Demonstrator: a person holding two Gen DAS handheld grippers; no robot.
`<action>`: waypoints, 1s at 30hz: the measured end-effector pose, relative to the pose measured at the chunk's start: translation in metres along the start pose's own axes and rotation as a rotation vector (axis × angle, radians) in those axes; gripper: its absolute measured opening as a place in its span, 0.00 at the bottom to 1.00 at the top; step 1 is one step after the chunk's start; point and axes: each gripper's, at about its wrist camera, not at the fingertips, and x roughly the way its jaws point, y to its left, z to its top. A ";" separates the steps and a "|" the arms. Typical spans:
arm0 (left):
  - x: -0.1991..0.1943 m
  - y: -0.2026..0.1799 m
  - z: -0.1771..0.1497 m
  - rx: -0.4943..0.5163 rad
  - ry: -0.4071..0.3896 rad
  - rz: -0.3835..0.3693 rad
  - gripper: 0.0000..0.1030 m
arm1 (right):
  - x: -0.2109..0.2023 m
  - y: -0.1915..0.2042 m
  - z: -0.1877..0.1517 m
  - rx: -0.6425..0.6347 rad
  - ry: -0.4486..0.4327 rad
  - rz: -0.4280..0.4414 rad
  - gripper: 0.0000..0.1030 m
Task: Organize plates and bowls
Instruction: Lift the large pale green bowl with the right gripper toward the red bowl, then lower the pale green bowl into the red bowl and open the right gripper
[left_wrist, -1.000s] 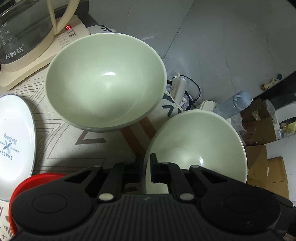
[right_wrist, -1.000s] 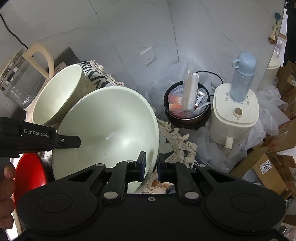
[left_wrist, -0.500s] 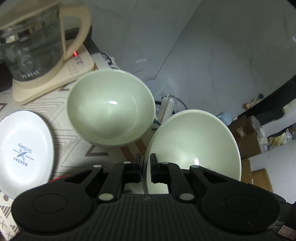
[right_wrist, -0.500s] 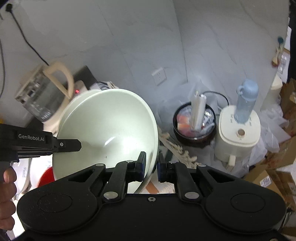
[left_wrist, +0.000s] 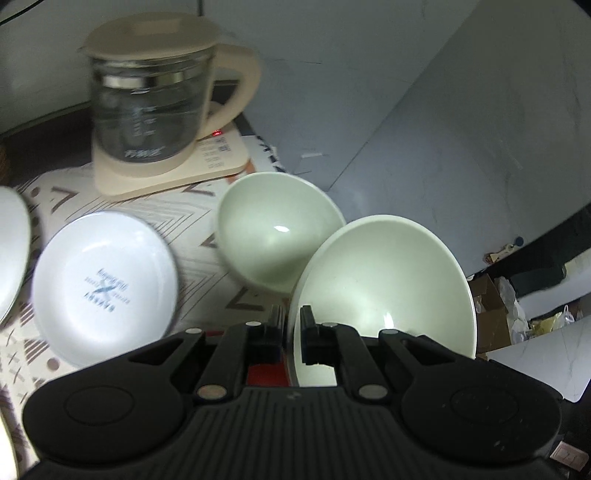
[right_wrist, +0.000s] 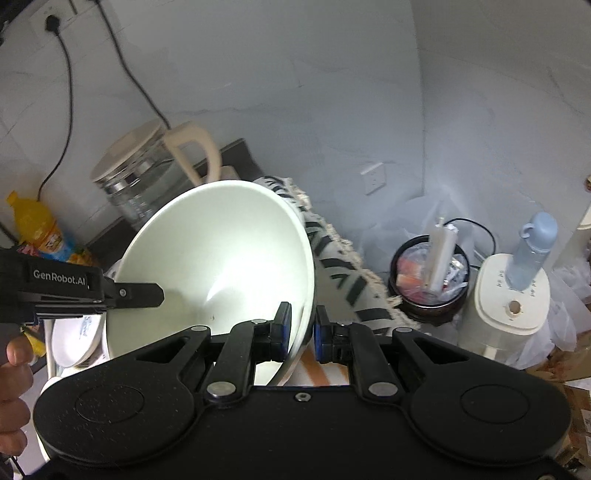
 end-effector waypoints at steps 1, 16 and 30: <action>-0.003 0.005 -0.002 -0.009 0.002 0.001 0.07 | 0.000 0.003 -0.001 -0.004 0.003 0.008 0.12; -0.030 0.061 -0.039 -0.129 0.033 0.025 0.07 | 0.008 0.036 -0.022 0.008 0.055 0.096 0.13; -0.017 0.088 -0.075 -0.197 0.121 0.031 0.07 | 0.027 0.045 -0.034 0.029 0.087 0.094 0.13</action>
